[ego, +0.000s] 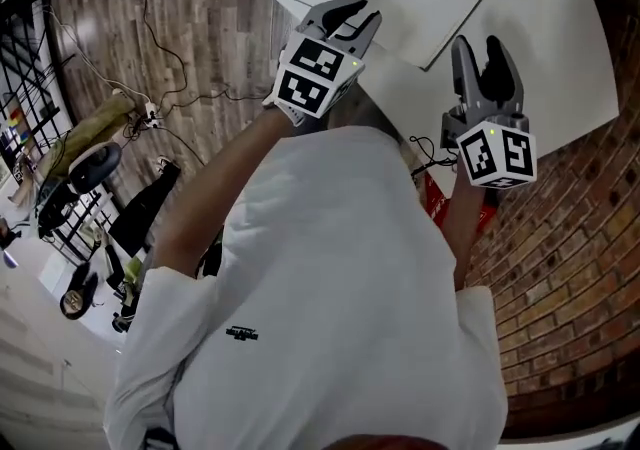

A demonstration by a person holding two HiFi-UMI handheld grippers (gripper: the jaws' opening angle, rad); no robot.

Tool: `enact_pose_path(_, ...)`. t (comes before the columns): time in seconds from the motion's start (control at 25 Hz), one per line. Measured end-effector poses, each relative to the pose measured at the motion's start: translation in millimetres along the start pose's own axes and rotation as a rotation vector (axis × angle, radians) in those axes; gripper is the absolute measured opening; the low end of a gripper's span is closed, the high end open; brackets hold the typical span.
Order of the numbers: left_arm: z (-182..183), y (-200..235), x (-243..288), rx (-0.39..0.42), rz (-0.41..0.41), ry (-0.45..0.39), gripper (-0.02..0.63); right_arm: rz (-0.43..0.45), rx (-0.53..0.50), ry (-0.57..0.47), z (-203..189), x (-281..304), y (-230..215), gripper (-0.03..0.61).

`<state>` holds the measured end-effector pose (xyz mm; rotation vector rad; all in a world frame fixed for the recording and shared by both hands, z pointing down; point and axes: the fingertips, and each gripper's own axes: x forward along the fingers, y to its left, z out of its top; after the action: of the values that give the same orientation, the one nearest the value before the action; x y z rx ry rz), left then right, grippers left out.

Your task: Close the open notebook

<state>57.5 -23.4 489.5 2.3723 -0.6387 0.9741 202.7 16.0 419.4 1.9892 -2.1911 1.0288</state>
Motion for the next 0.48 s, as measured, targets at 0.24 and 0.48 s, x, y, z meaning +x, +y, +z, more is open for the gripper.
enact_pose_path(0.24,-19,19,20,-0.036,0.036,0.064,0.077,0.018,0.019,0.049,2,18,-15,0.279)
enact_pose_path(0.48,-42,23,36,-0.035,0.059,0.096,0.074,0.031,0.035,0.109,-19,32,-29,0.335)
